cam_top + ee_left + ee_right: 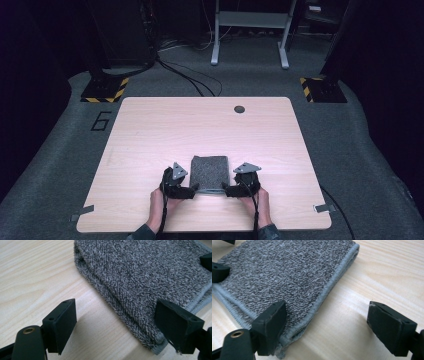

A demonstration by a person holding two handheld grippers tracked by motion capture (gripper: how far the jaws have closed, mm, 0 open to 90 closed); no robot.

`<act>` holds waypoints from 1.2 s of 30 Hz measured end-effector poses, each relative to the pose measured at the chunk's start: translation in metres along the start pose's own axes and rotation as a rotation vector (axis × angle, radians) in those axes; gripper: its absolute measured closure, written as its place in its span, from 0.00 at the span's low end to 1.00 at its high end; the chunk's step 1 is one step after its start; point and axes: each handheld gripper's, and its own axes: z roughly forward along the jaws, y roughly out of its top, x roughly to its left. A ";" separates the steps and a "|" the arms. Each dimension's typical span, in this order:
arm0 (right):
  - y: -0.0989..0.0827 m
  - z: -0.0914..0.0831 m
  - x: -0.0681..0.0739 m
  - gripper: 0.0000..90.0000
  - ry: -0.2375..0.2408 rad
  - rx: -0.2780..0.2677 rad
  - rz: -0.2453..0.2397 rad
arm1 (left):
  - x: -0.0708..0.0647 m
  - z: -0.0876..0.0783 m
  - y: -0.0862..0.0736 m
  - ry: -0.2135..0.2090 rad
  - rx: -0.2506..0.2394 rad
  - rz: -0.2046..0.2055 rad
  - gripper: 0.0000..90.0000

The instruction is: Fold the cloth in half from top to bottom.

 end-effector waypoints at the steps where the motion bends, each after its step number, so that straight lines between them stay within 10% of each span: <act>1: 0.000 0.000 0.000 0.17 0.000 0.000 0.000 | 0.000 0.000 0.000 0.000 0.000 0.000 0.20; 16: -0.001 -0.019 -0.006 0.13 0.025 -0.057 0.026 | 0.019 -0.023 -0.005 -0.014 -0.062 -0.064 0.11; 28: -0.053 -0.069 -0.075 0.09 -0.182 -0.021 0.104 | 0.097 -0.066 -0.056 0.178 -0.014 -0.223 0.07; 36: -0.064 -0.069 -0.094 0.06 -0.212 0.002 0.162 | 0.112 -0.065 -0.070 0.225 0.033 -0.232 0.00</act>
